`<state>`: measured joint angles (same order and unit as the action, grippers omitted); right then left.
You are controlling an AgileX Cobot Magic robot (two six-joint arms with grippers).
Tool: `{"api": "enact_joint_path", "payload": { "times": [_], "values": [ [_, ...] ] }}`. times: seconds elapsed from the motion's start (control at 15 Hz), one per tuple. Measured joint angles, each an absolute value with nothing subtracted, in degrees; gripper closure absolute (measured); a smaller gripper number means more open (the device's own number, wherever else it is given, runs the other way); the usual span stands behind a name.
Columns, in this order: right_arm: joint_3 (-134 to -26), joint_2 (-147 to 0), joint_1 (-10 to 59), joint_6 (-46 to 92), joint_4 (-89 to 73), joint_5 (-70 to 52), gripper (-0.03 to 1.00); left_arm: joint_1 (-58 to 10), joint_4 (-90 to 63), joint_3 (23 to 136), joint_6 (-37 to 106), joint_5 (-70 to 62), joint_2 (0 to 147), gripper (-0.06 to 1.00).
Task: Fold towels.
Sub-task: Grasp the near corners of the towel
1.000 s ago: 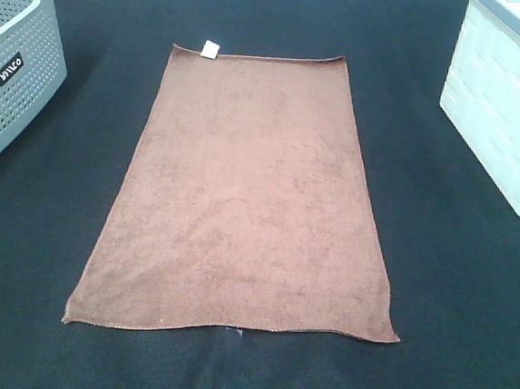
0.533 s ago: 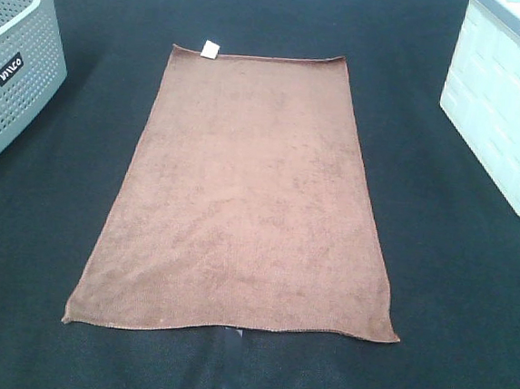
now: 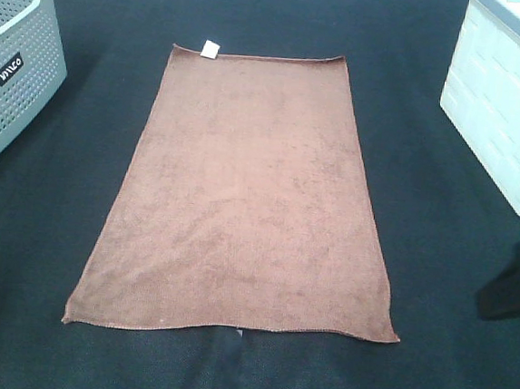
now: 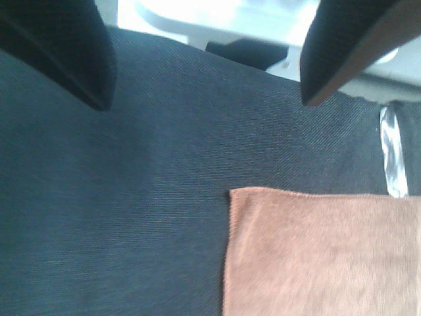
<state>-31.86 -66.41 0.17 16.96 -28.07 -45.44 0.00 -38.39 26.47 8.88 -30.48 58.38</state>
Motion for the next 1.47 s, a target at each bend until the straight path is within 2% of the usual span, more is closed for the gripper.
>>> {"api": "enact_joint_path", "payload": {
  "times": [0.4, 0.73, 1.0, 1.2, 1.33, 1.47],
  "values": [
    [-33.6, -85.9, 0.2, 32.0, -47.4, -38.8, 0.24, 0.0, -68.4, 26.4, 40.7, -29.6, 87.7, 0.3],
    [-33.7, -96.5, 0.2, 48.4, -61.0, -36.4, 0.24, -0.1, -85.2, 27.3, 59.9, -31.7, 101.0, 0.3],
    [-35.2, -104.5, 0.2, 55.1, -67.6, -36.4, 0.24, 0.0, -87.8, 29.9, 63.4, -34.0, 105.4, 0.3],
    [-38.8, -108.2, 5.9, 55.1, -69.9, -37.0, 0.26, -1.1, -88.4, 32.8, 63.7, -36.8, 108.8, 0.3],
    [-39.4, -108.6, 7.0, 54.8, -70.8, -36.9, 0.27, -2.4, -88.8, 33.7, 63.6, -37.1, 109.7, 0.3],
    [-39.5, -109.0, 7.6, 54.5, -71.6, -35.9, 0.33, -5.1, -89.0, 35.7, 63.7, -37.3, 110.9, 0.31]
  ]
}}
